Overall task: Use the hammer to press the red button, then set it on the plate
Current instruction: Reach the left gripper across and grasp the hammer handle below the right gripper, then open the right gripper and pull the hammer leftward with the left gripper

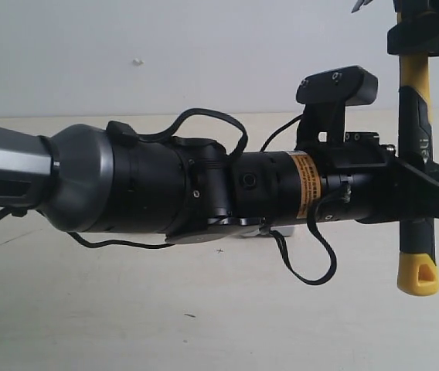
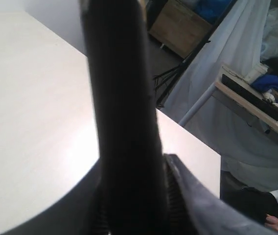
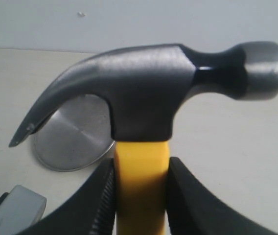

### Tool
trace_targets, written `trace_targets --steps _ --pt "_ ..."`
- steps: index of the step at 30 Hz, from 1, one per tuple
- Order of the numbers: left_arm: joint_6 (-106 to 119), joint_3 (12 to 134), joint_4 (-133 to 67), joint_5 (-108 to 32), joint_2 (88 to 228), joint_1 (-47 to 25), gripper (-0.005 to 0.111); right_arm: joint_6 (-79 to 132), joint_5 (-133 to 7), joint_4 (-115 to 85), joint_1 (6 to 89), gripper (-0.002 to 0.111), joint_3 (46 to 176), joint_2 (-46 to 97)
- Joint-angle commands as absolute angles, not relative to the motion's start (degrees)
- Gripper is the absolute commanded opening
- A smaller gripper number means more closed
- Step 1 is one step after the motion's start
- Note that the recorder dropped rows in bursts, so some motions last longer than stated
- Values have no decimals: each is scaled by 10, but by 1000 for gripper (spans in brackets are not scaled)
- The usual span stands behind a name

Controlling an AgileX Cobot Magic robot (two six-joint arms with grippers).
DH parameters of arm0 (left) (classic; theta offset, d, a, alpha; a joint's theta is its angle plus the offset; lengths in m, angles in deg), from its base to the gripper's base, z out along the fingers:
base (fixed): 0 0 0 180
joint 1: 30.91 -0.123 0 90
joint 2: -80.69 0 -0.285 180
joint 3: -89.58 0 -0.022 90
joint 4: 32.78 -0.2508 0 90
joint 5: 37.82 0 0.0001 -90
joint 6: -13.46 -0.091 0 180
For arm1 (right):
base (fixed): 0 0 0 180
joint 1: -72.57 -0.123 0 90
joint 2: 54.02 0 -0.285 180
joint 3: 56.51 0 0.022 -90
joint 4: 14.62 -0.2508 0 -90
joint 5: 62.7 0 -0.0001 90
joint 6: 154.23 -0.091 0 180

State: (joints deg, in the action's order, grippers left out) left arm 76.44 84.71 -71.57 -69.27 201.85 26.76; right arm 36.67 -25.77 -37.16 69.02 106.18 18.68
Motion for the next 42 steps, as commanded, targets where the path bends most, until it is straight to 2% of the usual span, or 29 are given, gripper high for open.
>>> trace_targets --steps 1,2,3,7,9,13,18,21,34,38,39,40,42 --pt "766 853 -711 -687 2018 270 11 360 -283 -382 693 0 1065 178" --pt "766 853 -711 -687 2018 270 3 360 -280 -382 693 0 1065 178" --pt "766 853 -711 -687 2018 270 0 360 -278 -382 693 0 1065 178" --pt "766 853 -711 -687 2018 270 0 360 -275 -382 693 1 1065 178" --pt "766 853 -711 -682 2018 270 0 360 -266 -382 693 5 1065 178" --pt "769 853 -706 -668 2018 270 0 360 -241 -382 693 23 1065 178" --pt "777 853 -706 -666 2017 264 0 360 -202 -384 693 54 1065 172" --pt "777 853 -709 -666 2017 257 0 360 -179 -378 693 65 1065 154" --pt "821 853 -785 -660 1992 213 0 356 -126 -369 693 64 1065 -12" --pt "817 853 -849 -533 1964 205 0 368 -84 -380 693 61 1065 -74" --pt "816 852 -860 -491 1957 205 0 368 -83 -380 693 60 1059 -94" --pt "813 847 -877 -394 1940 205 0 373 -95 -381 693 53 1040 -137" --pt "812 835 -878 -336 1922 205 0 383 -116 -380 693 40 1009 -192"
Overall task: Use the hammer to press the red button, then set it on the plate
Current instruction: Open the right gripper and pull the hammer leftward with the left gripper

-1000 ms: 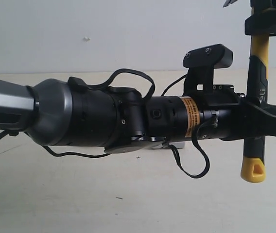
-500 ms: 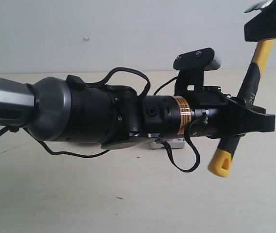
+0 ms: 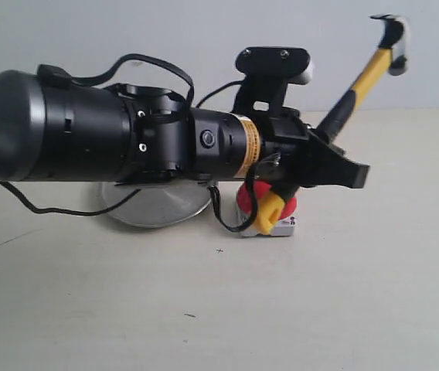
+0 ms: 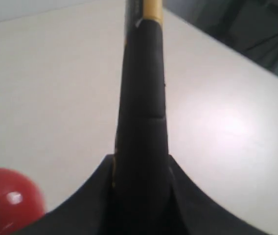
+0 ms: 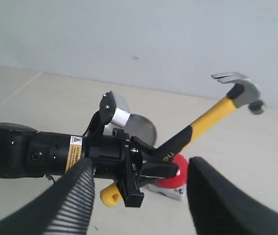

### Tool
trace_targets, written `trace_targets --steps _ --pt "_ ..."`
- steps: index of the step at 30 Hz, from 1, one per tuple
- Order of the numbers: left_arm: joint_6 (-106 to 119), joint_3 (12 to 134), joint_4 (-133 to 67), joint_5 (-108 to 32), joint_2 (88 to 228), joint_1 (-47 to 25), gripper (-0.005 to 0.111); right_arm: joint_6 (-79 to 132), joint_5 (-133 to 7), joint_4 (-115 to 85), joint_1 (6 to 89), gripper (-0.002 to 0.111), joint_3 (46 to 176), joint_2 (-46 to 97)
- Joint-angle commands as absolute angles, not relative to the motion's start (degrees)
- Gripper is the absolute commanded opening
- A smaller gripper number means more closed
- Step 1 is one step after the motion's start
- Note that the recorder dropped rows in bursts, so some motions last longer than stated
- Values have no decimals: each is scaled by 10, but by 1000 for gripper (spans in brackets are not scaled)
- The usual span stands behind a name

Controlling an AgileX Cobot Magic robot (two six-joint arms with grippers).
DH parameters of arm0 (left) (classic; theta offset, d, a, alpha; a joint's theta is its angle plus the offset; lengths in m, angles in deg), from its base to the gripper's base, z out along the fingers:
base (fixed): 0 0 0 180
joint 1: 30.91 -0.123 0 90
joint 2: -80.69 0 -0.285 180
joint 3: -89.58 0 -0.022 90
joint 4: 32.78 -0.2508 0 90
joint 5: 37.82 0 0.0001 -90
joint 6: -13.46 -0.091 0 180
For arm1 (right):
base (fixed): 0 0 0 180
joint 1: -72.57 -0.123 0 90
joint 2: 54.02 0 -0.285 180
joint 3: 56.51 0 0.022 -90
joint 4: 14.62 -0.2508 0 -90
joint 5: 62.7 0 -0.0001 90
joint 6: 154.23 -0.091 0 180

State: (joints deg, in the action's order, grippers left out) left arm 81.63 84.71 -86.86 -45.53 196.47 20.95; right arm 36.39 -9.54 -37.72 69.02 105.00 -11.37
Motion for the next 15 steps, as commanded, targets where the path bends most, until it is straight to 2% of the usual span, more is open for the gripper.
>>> trace_targets --steps 1,3,6,8,12,15 --pt "809 826 -882 -325 1910 205 0 388 -121 -379 693 34 992 -222" --pt "784 795 -887 -324 1868 205 0 398 -132 -388 693 15 941 -306" --pt "783 753 -887 -325 1829 205 0 398 -155 -389 693 2 900 -389" --pt "783 708 -884 -336 1802 205 0 396 -161 -393 693 0 872 -462" --pt "783 629 -883 -412 1782 205 0 397 -108 -406 694 0 853 -462" --pt "779 614 -883 -430 1782 205 0 408 -116 -380 694 0 831 -462"
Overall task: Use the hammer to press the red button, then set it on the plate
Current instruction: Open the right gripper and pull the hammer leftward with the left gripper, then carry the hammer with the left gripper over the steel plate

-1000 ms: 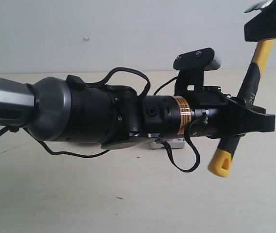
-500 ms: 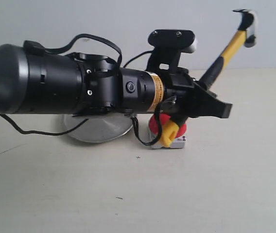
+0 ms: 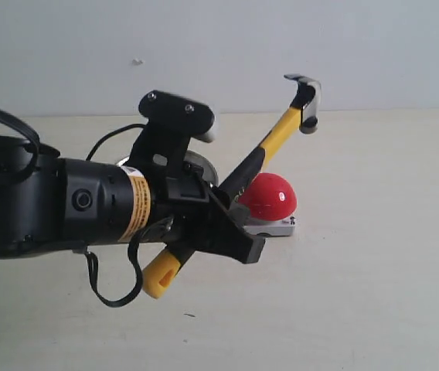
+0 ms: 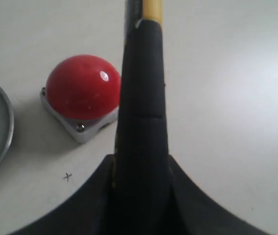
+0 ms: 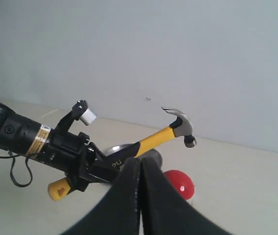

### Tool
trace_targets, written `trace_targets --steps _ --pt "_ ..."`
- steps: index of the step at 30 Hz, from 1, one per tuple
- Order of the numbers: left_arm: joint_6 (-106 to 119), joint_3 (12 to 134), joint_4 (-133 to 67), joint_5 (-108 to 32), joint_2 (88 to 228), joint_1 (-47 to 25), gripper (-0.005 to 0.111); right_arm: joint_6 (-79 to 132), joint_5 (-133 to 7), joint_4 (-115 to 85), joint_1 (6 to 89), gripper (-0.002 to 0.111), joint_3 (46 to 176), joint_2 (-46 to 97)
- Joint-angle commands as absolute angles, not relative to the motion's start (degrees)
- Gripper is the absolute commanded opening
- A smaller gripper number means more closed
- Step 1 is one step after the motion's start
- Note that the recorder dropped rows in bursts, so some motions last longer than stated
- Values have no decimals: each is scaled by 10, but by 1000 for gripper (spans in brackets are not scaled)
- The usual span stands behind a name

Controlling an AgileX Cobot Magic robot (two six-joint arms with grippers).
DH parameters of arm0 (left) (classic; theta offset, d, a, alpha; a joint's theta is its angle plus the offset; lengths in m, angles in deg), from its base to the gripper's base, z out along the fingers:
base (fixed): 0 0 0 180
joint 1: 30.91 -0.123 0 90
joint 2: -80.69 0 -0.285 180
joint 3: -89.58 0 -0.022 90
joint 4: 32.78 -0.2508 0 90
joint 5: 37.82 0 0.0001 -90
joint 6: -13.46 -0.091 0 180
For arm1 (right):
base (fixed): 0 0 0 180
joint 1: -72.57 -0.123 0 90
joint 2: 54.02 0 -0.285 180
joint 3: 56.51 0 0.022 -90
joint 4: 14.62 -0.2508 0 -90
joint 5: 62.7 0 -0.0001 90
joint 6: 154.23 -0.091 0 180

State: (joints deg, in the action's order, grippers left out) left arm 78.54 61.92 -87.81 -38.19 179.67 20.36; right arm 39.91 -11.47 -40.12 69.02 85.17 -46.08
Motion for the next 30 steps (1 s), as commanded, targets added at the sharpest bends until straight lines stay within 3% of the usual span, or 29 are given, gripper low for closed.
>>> trace_targets --steps 1,5,15,30 --pt "776 613 -883 -428 1782 205 0 406 -140 -389 694 0 814 -462" --pt "769 613 -883 -431 1782 205 0 410 -297 -509 694 0 708 -462" --pt "762 613 -883 -414 1782 205 0 428 -505 -516 694 0 553 -462" --pt "768 590 -876 -409 1782 192 0 538 -531 -516 694 0 463 -462"
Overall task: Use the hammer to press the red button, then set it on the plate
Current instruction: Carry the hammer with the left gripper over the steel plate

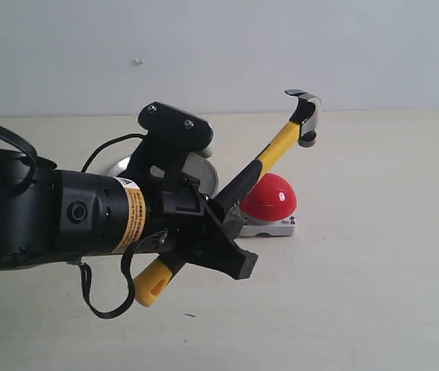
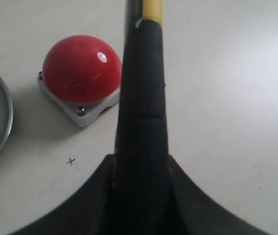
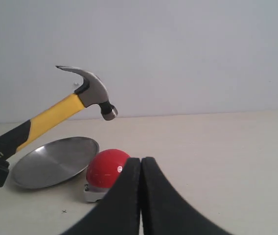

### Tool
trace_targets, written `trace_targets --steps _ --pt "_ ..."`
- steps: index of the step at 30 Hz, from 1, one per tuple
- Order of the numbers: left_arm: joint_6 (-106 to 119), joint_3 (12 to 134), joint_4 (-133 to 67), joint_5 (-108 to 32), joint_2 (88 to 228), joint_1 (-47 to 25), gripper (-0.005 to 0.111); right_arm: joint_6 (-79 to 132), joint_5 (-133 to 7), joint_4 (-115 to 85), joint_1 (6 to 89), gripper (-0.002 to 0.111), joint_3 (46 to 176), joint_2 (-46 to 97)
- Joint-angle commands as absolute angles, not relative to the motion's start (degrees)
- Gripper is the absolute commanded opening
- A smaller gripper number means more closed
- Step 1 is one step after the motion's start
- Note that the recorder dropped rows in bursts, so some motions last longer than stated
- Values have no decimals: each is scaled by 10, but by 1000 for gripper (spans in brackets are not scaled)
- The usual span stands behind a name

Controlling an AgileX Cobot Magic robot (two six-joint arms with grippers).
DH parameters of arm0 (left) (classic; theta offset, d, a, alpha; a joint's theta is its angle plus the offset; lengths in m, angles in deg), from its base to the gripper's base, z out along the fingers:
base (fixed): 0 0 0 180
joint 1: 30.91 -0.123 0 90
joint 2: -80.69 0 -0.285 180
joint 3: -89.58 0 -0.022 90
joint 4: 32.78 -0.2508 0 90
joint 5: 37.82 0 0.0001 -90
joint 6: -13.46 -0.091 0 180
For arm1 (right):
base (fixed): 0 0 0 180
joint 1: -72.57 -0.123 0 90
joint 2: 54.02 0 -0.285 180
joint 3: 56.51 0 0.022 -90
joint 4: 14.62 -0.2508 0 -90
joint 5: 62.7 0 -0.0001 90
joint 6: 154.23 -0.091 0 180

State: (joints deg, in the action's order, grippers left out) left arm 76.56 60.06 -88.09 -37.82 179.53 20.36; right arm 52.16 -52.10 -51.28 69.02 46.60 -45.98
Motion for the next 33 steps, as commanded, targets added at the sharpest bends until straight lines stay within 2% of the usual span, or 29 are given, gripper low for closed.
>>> trace_targets --steps 1,8,16,19,26,33 --pt "768 586 -873 -414 1782 186 0 538 -529 -516 694 0 463 -462" --pt "768 553 -859 -472 1782 137 0 538 -521 -516 694 0 463 -462" --pt "748 550 -850 -521 1788 137 0 537 -521 -516 694 0 463 -462" --pt "675 550 -766 -561 1779 137 0 536 -521 -516 694 0 463 -462" --pt "640 550 -716 -500 1838 137 0 537 -521 -516 694 0 463 -462" --pt "659 550 -729 -503 1918 137 0 537 -521 -516 694 0 463 -462"
